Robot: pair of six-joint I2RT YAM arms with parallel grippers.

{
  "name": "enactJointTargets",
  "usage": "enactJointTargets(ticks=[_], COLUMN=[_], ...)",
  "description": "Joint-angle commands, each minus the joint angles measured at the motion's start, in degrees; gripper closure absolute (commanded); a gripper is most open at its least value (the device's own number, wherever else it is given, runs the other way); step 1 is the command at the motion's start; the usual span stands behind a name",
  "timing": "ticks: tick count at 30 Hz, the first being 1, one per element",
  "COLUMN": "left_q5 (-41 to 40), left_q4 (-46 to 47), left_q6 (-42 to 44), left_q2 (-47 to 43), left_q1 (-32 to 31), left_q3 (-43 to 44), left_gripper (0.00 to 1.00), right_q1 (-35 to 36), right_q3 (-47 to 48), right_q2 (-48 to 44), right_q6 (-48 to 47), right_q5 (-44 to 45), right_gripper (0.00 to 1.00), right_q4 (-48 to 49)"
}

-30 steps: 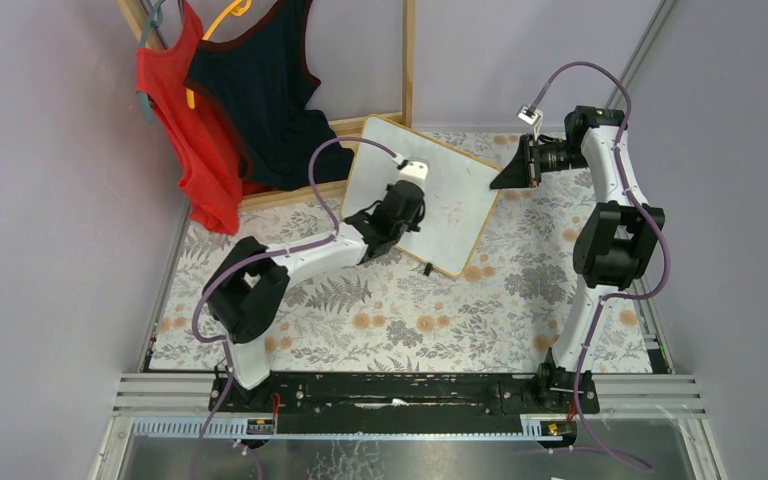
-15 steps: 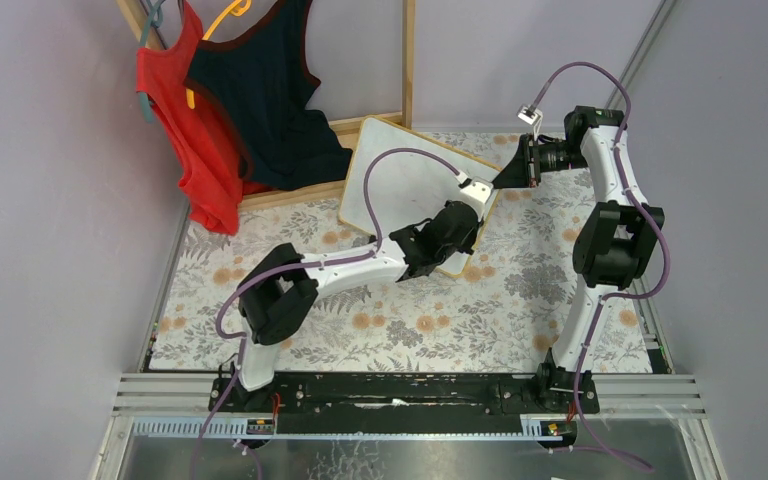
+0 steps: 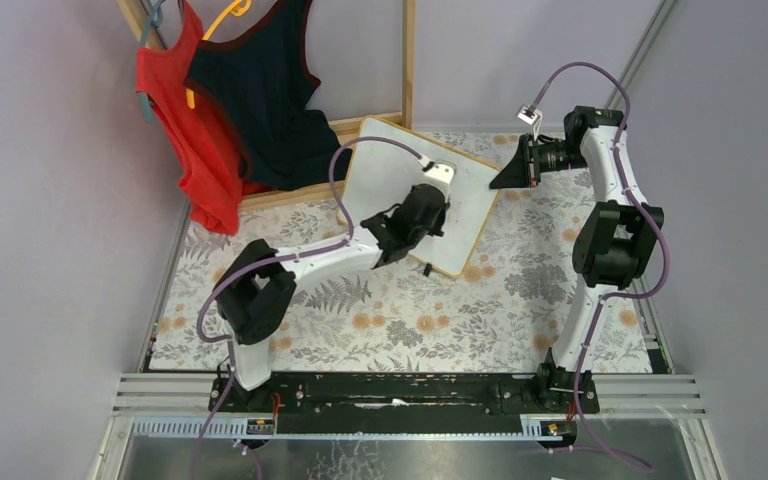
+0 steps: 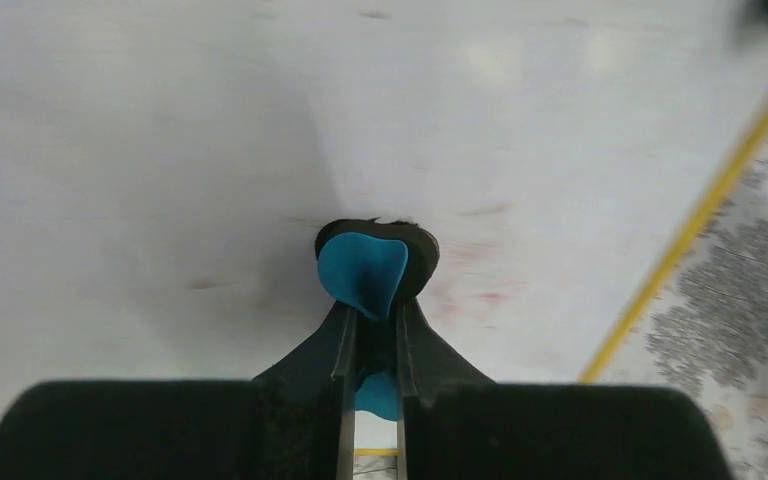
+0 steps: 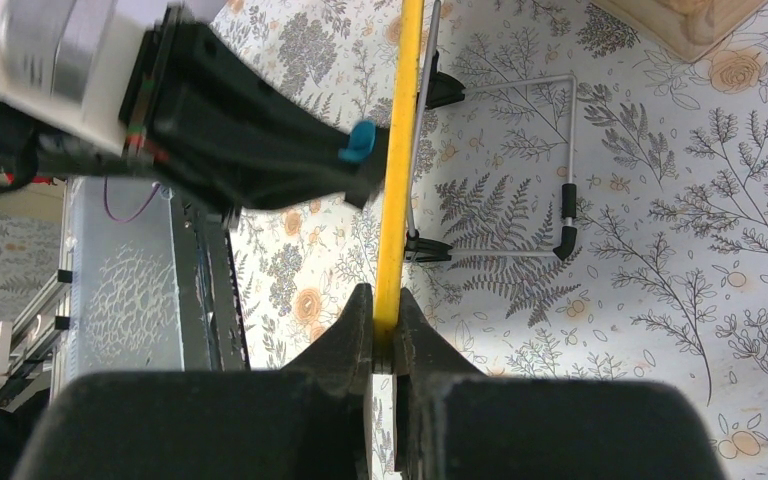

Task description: Erase the whiteboard

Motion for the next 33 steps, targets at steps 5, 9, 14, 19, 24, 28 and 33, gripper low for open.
enactJointTargets(ticks=[5,9,14,19,24,28,33], left_q5=[-3.8,-4.3,-3.6,-2.4,-1.9,-1.8,-2.3], left_q4=[-2.2,-3.9,-5.6,-8.6,-8.4,-8.5,-8.2], left_q6=[2.2,1.6,-0.7,-2.6,-4.3,-4.5,-4.9], left_q2=[-7.2,-11.4,-17.2,-20.8,-23.3,-24.4,-25.6], left_q1=[5.0,6.7,8.6,8.6,8.7,8.7,8.7], left_q3=[-4.7,-7.8,-12.5,-14.6,-17.8,-19.2,-21.1], left_gripper=[1.00,1.00,1.00,1.00,1.00,1.00,1.00], right_q1=[2.4,2.4,2.4,2.4,2.4,2.4,2.4], right_q3=[0.6,0.7,0.9,1.3,1.4,1.5,1.4], right_q2=[2.0,2.0,2.1,2.4,2.3,2.3,2.1], right_q6=[-1.4,-1.2,-1.1,-0.5,0.2,0.8,1.1], right_q5=[4.0,4.1,4.1,4.2,4.5,4.7,4.4], right_gripper=[1.00,1.00,1.00,1.00,1.00,0.93,0.78], right_q4=[-4.6,-4.6,-4.6,-4.6,-4.0,-3.6,-3.5])
